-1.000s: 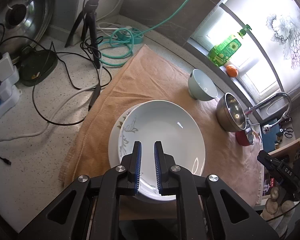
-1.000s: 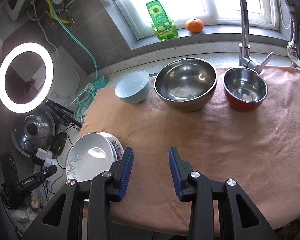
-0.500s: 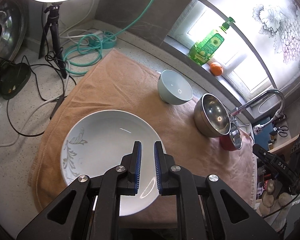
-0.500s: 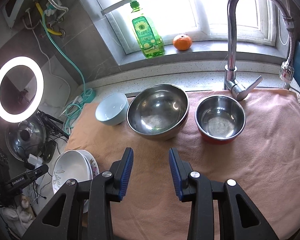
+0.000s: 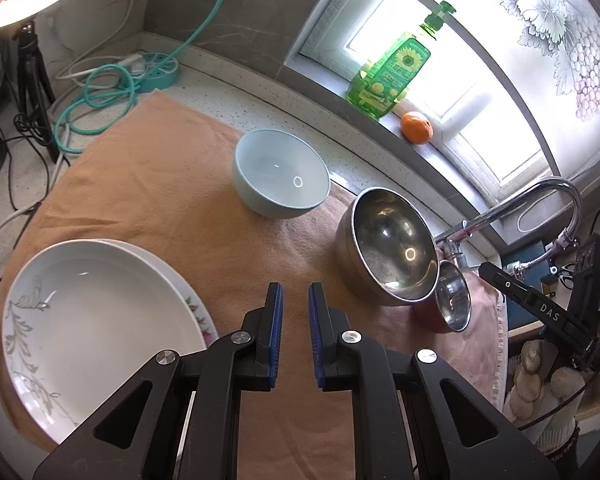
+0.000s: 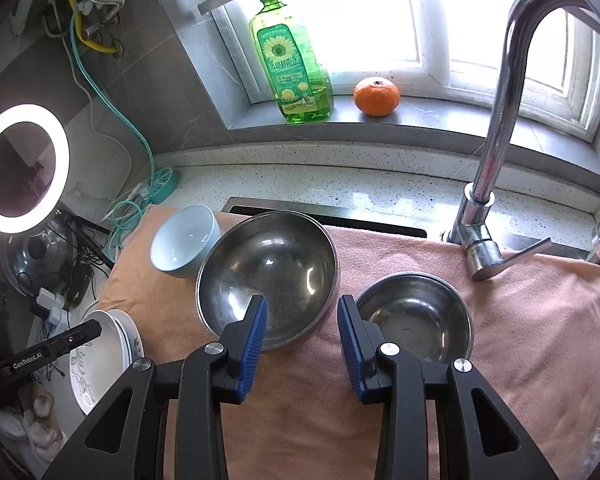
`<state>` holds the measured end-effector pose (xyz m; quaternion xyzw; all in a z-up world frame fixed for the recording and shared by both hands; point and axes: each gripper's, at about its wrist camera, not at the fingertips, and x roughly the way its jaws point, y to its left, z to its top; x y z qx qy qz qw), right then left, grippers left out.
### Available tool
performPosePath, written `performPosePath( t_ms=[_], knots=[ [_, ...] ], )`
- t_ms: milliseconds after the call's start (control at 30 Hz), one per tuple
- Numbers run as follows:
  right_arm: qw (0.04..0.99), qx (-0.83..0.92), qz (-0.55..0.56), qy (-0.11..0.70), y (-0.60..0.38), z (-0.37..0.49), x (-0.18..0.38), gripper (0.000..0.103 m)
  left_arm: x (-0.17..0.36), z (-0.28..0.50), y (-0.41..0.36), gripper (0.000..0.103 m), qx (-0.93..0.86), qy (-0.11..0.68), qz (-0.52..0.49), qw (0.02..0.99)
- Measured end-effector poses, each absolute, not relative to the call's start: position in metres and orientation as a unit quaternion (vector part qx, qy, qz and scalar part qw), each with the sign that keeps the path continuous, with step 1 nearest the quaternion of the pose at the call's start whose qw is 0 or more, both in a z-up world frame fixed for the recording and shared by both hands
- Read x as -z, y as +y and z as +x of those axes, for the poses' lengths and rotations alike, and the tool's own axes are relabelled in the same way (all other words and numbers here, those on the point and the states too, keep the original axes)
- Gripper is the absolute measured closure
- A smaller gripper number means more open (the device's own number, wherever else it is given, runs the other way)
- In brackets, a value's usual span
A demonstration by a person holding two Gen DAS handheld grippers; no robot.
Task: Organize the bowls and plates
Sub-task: 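Move the right gripper forward to the rim of the large steel bowl, then close the right gripper on the rim of the large steel bowl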
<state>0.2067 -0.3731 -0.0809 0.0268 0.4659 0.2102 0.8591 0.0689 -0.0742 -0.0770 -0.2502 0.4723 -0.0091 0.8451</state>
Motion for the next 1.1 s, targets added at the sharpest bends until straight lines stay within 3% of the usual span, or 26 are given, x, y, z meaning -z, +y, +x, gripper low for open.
performPosePath(
  t_ms=[367, 1100],
  knots=[
    [0.827, -0.236, -0.001, 0.511, -0.366, 0.269, 0.117, 0.082, 0.097, 0.121, -0.124, 0.092, 0.019, 0.491, -0.251, 0.834],
    [0.803, -0.254, 0.01, 0.539, -0.365, 0.296, 0.138, 0.092, 0.115, 0.154, -0.131, 0.092, 0.011, 0.508, -0.246, 0.825]
  ],
)
